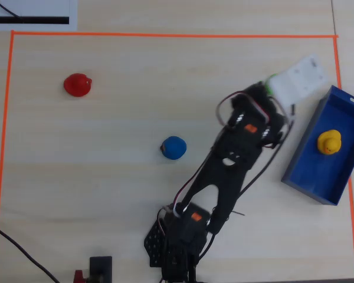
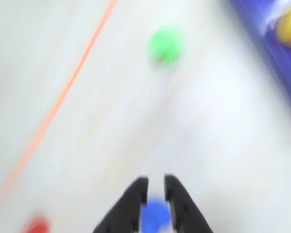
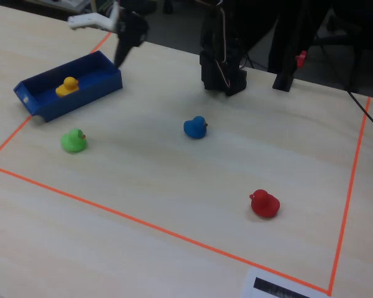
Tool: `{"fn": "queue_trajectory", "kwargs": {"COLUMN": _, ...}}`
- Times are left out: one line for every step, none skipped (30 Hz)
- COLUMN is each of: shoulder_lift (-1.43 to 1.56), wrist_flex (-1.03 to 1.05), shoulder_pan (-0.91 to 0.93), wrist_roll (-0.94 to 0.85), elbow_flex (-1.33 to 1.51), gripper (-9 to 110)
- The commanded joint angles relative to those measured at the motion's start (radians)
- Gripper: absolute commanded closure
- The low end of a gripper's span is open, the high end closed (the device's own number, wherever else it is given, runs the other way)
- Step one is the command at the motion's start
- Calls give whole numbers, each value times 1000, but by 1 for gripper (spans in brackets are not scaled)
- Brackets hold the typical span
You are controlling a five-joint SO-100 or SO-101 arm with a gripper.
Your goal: Grasp yellow duck and put it into box.
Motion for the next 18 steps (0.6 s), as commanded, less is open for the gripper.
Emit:
{"fn": "queue_trajectory", "kwargs": {"shoulder_lift": 569, "wrist_flex": -25, "shoulder_pan": -357, "wrist_roll": -83, "elbow_flex": 698, "gripper": 101}}
{"fn": "queue_trajectory", "kwargs": {"shoulder_lift": 675, "wrist_flex": -49, "shoulder_pan": -414, "wrist_roll": -126, "elbow_flex": 836, "gripper": 101}}
{"fn": "queue_trajectory", "kwargs": {"shoulder_lift": 775, "wrist_flex": -81, "shoulder_pan": -459, "wrist_roll": -173, "elbow_flex": 973, "gripper": 101}}
{"fn": "queue_trajectory", "kwargs": {"shoulder_lift": 876, "wrist_flex": -112, "shoulder_pan": -491, "wrist_roll": -219, "elbow_flex": 1103, "gripper": 101}}
{"fn": "queue_trajectory", "kwargs": {"shoulder_lift": 968, "wrist_flex": -141, "shoulder_pan": -512, "wrist_roll": -259, "elbow_flex": 1224, "gripper": 101}}
{"fn": "queue_trajectory", "kwargs": {"shoulder_lift": 1045, "wrist_flex": -164, "shoulder_pan": -523, "wrist_roll": -301, "elbow_flex": 1327, "gripper": 101}}
{"fn": "queue_trajectory", "kwargs": {"shoulder_lift": 1108, "wrist_flex": -181, "shoulder_pan": -528, "wrist_roll": -347, "elbow_flex": 1417, "gripper": 101}}
{"fn": "queue_trajectory", "kwargs": {"shoulder_lift": 1160, "wrist_flex": -202, "shoulder_pan": -528, "wrist_roll": -385, "elbow_flex": 1502, "gripper": 101}}
{"fn": "queue_trajectory", "kwargs": {"shoulder_lift": 1206, "wrist_flex": -230, "shoulder_pan": -526, "wrist_roll": -419, "elbow_flex": 1577, "gripper": 101}}
{"fn": "queue_trajectory", "kwargs": {"shoulder_lift": 1249, "wrist_flex": -252, "shoulder_pan": -526, "wrist_roll": -448, "elbow_flex": 1644, "gripper": 101}}
{"fn": "queue_trajectory", "kwargs": {"shoulder_lift": 1287, "wrist_flex": -258, "shoulder_pan": -534, "wrist_roll": -476, "elbow_flex": 1701, "gripper": 101}}
{"fn": "queue_trajectory", "kwargs": {"shoulder_lift": 1325, "wrist_flex": -255, "shoulder_pan": -548, "wrist_roll": -494, "elbow_flex": 1747, "gripper": 101}}
{"fn": "queue_trajectory", "kwargs": {"shoulder_lift": 1361, "wrist_flex": -245, "shoulder_pan": -566, "wrist_roll": -495, "elbow_flex": 1781, "gripper": 101}}
{"fn": "queue_trajectory", "kwargs": {"shoulder_lift": 1390, "wrist_flex": -233, "shoulder_pan": -586, "wrist_roll": -495, "elbow_flex": 1805, "gripper": 101}}
{"fn": "queue_trajectory", "kwargs": {"shoulder_lift": 1407, "wrist_flex": -221, "shoulder_pan": -603, "wrist_roll": -495, "elbow_flex": 1822, "gripper": 101}}
{"fn": "queue_trajectory", "kwargs": {"shoulder_lift": 1417, "wrist_flex": -213, "shoulder_pan": -615, "wrist_roll": -495, "elbow_flex": 1835, "gripper": 101}}
{"fn": "queue_trajectory", "kwargs": {"shoulder_lift": 1422, "wrist_flex": -209, "shoulder_pan": -624, "wrist_roll": -492, "elbow_flex": 1845, "gripper": 101}}
{"fn": "queue_trajectory", "kwargs": {"shoulder_lift": 1422, "wrist_flex": -198, "shoulder_pan": -627, "wrist_roll": -491, "elbow_flex": 1853, "gripper": 101}}
